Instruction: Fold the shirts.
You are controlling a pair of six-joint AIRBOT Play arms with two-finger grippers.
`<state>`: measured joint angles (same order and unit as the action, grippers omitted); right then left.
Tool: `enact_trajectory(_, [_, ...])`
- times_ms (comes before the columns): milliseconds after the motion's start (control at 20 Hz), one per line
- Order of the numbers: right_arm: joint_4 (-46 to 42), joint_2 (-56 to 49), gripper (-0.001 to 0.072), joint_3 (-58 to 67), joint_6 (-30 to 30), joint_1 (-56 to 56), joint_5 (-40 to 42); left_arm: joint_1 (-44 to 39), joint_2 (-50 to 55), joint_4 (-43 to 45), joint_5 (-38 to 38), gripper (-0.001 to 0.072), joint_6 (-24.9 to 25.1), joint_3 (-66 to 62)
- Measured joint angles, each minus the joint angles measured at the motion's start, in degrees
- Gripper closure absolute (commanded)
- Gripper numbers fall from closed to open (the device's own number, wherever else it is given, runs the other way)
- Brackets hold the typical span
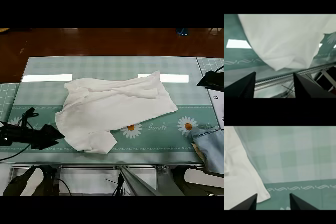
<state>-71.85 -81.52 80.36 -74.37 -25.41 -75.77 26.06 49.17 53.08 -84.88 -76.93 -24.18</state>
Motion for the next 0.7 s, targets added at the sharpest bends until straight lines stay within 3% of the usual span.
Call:
enact_trajectory(400, [2.3,0.0,0.0219,-2.5,1.8,-0.6,3.3,-0.7,1.0,1.9,4.3,0.0169,-2.4,4.4])
enact_trajectory(700, [2.5,0.0,0.0219,-2.6,2.1,-0.6,3.7,-8.0,9.2,-2.3,12.8,0.0178,-3.1,4.7])
